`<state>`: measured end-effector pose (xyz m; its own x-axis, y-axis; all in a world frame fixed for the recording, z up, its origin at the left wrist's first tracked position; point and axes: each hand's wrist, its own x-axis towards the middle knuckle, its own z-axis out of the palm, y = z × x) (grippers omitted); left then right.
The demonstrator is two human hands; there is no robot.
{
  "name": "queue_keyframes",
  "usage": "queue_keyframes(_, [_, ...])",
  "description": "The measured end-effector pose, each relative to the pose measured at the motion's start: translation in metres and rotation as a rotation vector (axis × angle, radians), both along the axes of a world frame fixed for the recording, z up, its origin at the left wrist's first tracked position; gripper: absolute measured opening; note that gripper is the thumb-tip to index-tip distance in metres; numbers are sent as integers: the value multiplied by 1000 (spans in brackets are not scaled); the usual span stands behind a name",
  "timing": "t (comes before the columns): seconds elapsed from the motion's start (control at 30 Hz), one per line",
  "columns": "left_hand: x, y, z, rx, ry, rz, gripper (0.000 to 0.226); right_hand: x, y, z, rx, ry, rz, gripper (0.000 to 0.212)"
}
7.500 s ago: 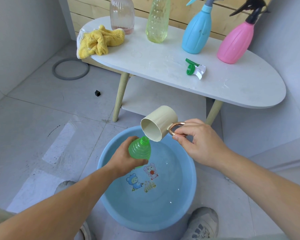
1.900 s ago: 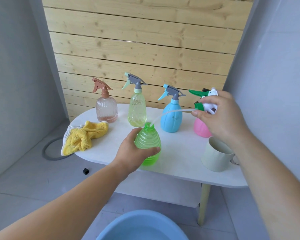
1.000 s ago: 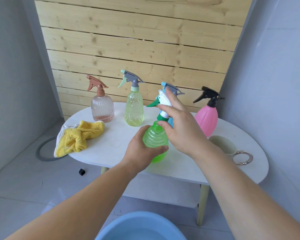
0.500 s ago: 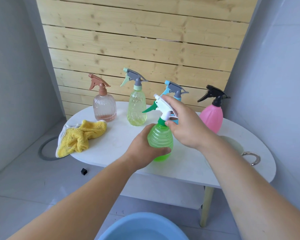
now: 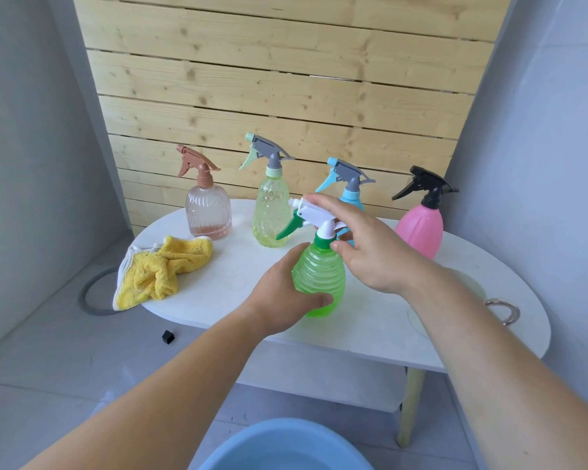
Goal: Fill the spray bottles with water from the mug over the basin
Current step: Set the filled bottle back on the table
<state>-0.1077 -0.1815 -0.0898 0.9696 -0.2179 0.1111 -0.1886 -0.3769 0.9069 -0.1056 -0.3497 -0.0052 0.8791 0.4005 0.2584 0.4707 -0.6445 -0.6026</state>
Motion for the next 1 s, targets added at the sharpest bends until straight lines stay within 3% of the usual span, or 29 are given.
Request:
queue_keyframes(0.77, [0, -2, 1, -20, 14, -3, 77, 4, 4, -18, 136, -72, -40, 59])
queue_keyframes(1.0, [2, -1, -2, -13, 30, 0, 81, 7, 11, -22, 79, -203, -80, 64])
